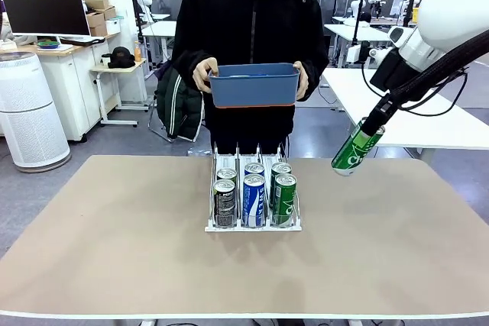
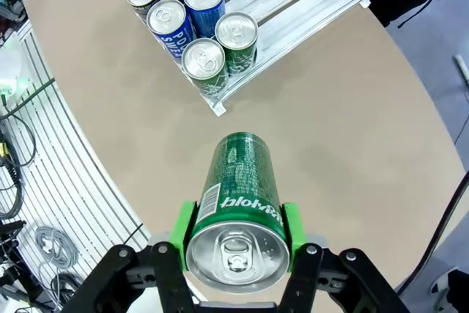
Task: Fill the beverage cans into the dispenser.
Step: Place the picked Sprite in the line of the Automatic Can Dispenser with the same cans.
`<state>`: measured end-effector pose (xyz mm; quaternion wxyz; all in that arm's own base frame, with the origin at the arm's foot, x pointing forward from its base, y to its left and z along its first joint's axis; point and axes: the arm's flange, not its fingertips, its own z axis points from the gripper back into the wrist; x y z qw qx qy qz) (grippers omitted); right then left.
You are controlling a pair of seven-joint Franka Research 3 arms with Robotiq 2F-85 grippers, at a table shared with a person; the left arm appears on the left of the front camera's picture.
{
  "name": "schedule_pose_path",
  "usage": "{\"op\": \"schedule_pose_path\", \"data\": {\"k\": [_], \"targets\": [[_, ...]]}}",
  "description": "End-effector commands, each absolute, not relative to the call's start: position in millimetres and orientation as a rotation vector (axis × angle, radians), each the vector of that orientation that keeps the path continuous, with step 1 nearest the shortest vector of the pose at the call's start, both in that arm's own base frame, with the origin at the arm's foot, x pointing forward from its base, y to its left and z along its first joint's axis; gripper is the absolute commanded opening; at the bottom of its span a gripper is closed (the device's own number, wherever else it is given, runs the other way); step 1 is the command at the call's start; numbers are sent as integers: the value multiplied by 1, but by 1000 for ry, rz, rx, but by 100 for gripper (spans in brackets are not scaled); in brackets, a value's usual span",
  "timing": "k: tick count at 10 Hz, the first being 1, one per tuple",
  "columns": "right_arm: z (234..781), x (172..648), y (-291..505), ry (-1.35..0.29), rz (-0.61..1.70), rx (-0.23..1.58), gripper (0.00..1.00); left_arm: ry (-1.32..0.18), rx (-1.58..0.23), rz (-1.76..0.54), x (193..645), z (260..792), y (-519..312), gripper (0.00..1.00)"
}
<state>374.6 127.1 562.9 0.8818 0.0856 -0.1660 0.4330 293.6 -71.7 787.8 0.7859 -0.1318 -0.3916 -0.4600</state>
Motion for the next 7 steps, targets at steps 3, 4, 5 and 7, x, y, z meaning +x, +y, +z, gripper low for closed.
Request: {"op": "schedule_pose_path", "data": {"k": [3,4,5,7], "targets": [[549,363,146,-366,783,164,58,-844,-281,-987,294,788,-71,100],[542,353,150,-377,774,156,58,-844,-281,-987,294,788,-71,100],[535,344,153,-395,762,147,58,-844,-281,-987,294,788,-71,100],[526,323,158,-408,747,172,58,-844,-281,-987,294,788,-71,100]]}}
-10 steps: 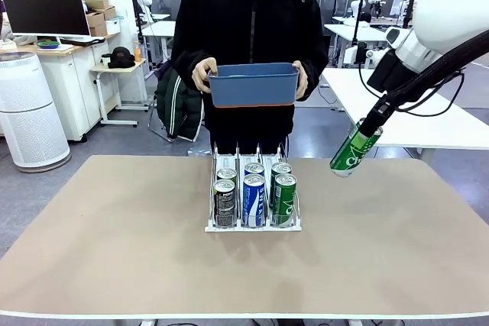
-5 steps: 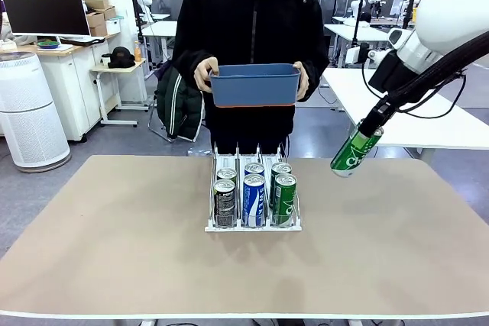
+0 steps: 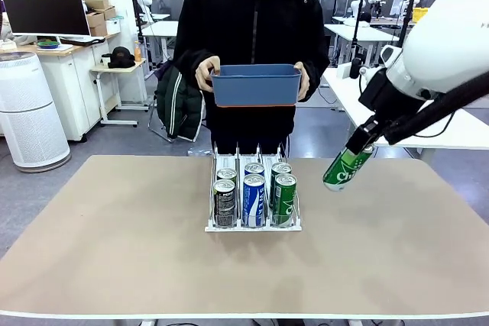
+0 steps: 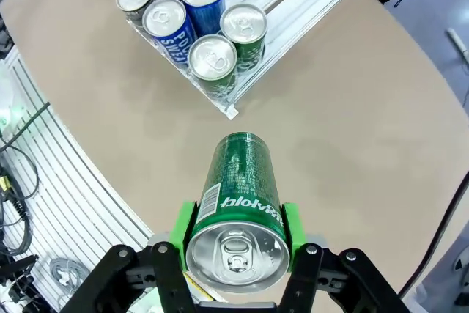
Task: Fill the beverage cans into the dispenser.
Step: Place the picked Sprite in the line of the Automatic Can Dispenser with the same cans.
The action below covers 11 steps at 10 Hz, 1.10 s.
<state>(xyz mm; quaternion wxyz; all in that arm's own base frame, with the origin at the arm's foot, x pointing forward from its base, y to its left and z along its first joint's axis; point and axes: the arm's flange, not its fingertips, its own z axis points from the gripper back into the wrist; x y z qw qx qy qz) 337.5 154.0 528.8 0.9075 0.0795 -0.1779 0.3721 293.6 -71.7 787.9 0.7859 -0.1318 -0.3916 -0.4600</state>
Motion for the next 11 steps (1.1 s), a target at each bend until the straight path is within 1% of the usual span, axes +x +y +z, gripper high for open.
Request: {"op": "schedule_pose_path", "data": {"k": [1,6,8,11], "targets": [[520,315,161,-398,750,186,58,-844,-281,-987,294,788,-71,100],[488,305,182,-447,808,229,58,-844,-281,-987,294,788,-71,100],[470,303,200,-421,832,232,58,-844,-281,-987,294,788,-71,100],[456,306,215,-365,885,251,58,-844,-281,-987,294,788,-71,100]]}}
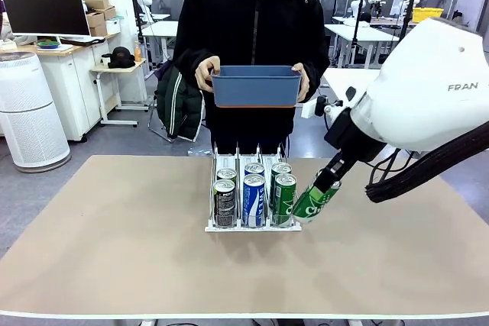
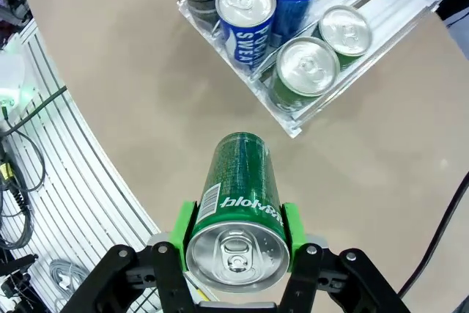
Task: Fill the beverage cans into the dispenser.
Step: Place the picked Sprite in the line of the Automatic Can Dispenser with the same cans.
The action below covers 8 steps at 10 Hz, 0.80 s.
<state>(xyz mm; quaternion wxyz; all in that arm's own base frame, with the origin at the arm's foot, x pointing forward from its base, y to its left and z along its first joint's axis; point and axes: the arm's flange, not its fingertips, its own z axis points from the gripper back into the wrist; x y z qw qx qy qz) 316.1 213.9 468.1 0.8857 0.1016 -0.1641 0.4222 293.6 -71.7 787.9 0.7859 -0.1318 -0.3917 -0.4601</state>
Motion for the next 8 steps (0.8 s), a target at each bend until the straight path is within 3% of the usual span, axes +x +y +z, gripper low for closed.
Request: {"op": "schedule_pose_path", "data": {"k": [1,8], "targets": [[452,308,221,-356,895,260,58,-844,-281,-987,294,788,-71,100],[447,326,228,-332,871,262,58,-844,-281,-987,294,788,-71,100]]}}
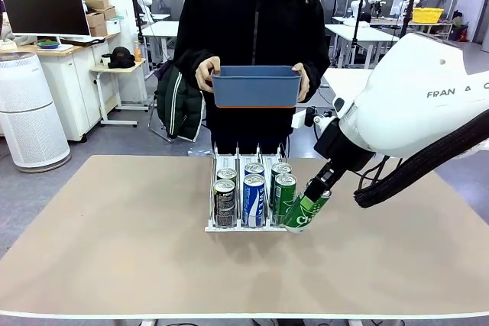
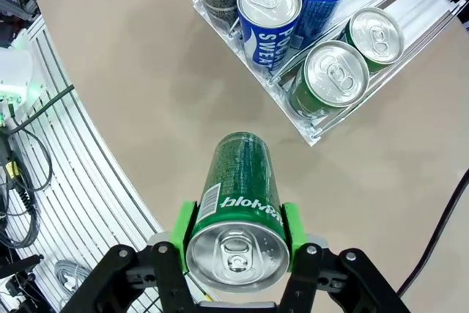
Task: Fill the beverage cans into the dispenser.
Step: Place the picked Sprite in the line of the Automatic Can Dispenser with the same cans.
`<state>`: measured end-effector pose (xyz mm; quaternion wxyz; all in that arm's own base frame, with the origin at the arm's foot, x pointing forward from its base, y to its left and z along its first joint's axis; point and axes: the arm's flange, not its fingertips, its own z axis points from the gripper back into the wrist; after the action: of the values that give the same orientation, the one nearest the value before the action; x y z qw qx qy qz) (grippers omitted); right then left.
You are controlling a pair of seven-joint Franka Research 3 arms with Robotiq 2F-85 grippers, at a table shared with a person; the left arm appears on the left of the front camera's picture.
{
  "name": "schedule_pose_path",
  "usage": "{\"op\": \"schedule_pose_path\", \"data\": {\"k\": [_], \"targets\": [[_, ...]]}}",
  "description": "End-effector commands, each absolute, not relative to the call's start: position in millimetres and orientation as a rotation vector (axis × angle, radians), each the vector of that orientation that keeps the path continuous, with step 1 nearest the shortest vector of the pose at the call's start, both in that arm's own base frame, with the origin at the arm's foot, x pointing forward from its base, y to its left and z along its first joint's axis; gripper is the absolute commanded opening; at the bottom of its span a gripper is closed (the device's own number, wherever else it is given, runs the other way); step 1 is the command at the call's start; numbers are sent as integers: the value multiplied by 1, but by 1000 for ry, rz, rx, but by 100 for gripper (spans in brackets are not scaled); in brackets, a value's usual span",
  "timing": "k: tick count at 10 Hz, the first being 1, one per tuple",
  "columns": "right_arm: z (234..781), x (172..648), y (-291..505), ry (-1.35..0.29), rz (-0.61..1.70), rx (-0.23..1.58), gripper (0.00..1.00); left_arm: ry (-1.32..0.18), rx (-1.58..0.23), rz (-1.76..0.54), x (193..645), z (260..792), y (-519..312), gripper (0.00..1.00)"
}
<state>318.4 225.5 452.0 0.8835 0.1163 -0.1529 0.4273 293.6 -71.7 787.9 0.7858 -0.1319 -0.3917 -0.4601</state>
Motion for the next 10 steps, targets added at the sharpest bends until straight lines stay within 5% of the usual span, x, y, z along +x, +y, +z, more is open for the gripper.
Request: {"op": "schedule_pose_path", "data": {"k": [1,10], "targets": [[446,336,228,-386,871,275,58,-844,-281,-987,294,788,-71,100],[427,398,263,-537,844,162,58,-844,-281,-987,294,788,-71,100]]}}
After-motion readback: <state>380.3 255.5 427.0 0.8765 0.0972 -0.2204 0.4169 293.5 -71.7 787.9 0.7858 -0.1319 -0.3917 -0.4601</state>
